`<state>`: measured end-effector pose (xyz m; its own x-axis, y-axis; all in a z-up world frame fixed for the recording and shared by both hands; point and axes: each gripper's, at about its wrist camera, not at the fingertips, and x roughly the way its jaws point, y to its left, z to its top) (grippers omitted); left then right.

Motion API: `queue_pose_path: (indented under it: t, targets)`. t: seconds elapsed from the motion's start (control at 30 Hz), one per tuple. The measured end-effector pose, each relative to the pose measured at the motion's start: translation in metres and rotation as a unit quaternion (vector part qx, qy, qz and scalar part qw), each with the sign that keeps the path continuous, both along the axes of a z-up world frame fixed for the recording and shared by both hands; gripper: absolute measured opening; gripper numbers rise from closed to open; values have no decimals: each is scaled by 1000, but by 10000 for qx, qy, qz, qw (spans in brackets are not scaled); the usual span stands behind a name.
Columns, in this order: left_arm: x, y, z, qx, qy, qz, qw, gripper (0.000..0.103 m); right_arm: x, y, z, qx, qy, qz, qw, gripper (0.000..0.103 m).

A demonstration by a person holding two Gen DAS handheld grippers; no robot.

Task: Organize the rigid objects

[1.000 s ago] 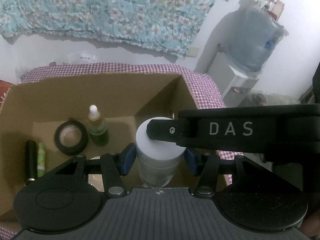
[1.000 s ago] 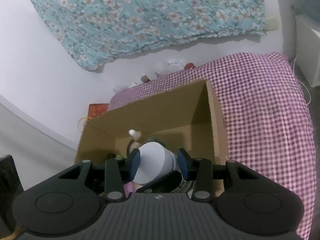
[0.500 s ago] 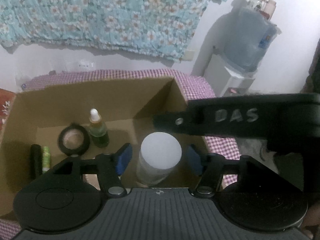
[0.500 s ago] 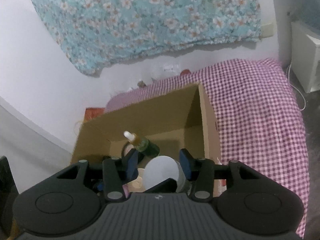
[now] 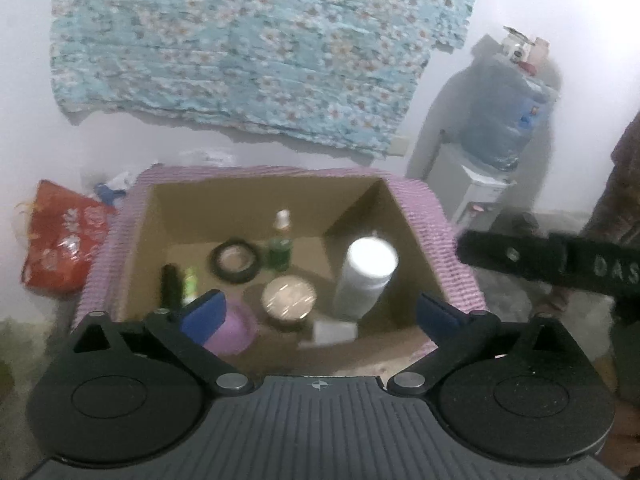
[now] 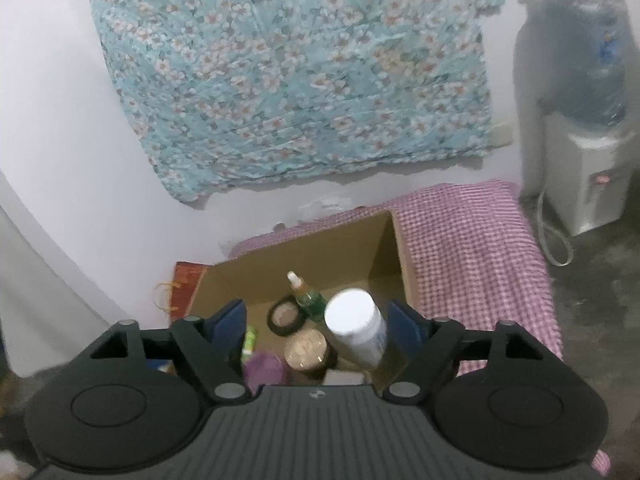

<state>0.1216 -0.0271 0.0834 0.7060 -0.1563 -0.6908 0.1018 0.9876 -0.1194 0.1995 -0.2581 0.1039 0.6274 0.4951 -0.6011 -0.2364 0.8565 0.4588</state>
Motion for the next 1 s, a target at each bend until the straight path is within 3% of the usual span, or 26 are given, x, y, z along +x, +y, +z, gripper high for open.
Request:
queue_pose_path:
  t: [0.07, 0.13, 0.2, 0.47, 1.0]
  targets:
    - [-9, 10, -3, 67, 19, 120, 9999, 103, -19, 4, -1, -146, -23, -99, 9998, 89]
    - [-17, 19, -6, 135, 38, 243, 9996, 103, -36, 10, -3, -247, -44, -173, 9995, 101]
    - [-23, 24, -10, 203, 59, 306, 9993, 103, -50, 16, -5, -345, -97, -249, 9990, 103]
    - [-24, 41, -20, 254, 162, 518, 9982, 103, -71, 52, -19, -1241, -156, -210, 9919, 103]
    - [-18, 49, -33, 367, 360, 716, 9961, 103, -60, 71, -33, -1584, 19, -87, 9873, 103]
